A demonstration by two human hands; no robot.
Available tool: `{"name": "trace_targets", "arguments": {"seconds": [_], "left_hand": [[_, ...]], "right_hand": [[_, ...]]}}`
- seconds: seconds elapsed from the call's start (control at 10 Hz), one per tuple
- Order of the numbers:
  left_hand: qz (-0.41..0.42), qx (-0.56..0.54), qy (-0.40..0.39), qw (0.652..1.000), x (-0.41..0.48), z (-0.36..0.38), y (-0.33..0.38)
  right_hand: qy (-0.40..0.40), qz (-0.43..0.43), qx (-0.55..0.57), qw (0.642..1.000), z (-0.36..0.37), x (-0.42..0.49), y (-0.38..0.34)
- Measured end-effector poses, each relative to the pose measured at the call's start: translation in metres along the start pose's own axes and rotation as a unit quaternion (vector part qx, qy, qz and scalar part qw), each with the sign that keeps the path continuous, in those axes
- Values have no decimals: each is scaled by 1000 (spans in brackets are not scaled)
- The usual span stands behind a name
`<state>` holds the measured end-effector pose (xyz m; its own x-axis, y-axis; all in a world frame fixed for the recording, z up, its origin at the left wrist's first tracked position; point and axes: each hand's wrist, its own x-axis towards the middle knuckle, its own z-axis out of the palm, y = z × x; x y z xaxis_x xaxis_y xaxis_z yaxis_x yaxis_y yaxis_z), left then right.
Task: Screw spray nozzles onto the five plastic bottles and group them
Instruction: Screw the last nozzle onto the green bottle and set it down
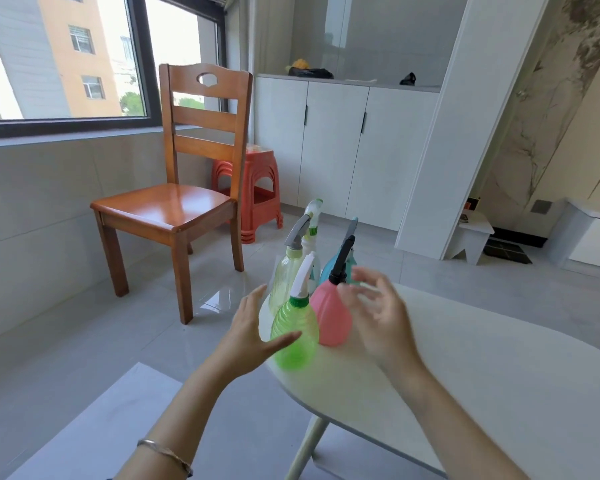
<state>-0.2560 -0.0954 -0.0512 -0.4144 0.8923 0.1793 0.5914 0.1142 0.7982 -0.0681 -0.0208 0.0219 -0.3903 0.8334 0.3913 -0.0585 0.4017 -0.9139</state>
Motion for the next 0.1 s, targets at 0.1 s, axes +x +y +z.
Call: {"name": "trace_targets", "arguments": {"seconds": [0.1], "left_hand": [[13,29,78,996,-1,-13,18]], "right_hand": [[-20,-149,92,984,-52,-1,-94]]}}
